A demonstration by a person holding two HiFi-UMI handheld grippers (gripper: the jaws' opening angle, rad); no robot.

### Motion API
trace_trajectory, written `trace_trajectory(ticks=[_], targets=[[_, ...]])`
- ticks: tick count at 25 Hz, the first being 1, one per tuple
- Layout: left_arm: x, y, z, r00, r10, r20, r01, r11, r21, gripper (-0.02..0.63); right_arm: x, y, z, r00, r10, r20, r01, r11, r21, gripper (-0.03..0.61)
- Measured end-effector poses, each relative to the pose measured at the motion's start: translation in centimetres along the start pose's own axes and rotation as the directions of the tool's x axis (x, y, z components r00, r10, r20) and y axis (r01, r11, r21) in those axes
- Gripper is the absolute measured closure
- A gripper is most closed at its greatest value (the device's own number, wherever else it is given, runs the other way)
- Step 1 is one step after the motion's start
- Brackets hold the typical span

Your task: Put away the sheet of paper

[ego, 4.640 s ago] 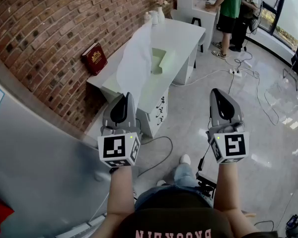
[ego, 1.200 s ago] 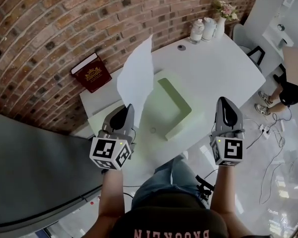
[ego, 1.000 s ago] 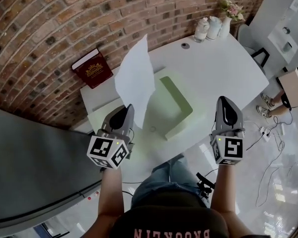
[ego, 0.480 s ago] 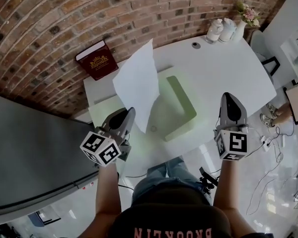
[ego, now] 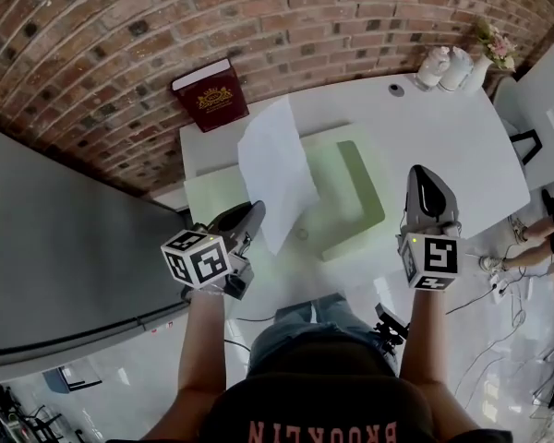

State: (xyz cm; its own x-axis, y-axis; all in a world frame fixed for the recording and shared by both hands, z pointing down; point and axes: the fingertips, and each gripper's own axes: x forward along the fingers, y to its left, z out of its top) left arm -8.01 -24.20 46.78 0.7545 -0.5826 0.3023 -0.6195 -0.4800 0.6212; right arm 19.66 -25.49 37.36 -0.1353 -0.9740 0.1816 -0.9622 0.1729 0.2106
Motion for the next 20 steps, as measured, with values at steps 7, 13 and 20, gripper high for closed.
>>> trace_trajectory(ticks=[7, 13, 20], targets=[[0.1, 2.1, -2.0, 0.999, -0.007, -0.051, -0.004, 0.976, -0.216, 0.612, 0.7, 0.6, 0.5, 1.0, 0.021, 0.011, -0.021, 1.0, -0.007, 0.577], [0.7, 3.3, -4.2, 0.982, 0.034, -0.184, -0.08, 0.966, -0.246, 0.612, 0.9, 0.7, 0.3, 1.0, 0.025, 0.0, -0.025, 1.0, -0.009, 0.577], [0.1, 6.1, -6.5, 0.943, 0.115, -0.313, -0.203, 0.942, -0.266, 0.612, 1.1, 0.9, 0.1, 0.999, 0.037, -0.002, -0.037, 0.999, -0.012, 0.577]])
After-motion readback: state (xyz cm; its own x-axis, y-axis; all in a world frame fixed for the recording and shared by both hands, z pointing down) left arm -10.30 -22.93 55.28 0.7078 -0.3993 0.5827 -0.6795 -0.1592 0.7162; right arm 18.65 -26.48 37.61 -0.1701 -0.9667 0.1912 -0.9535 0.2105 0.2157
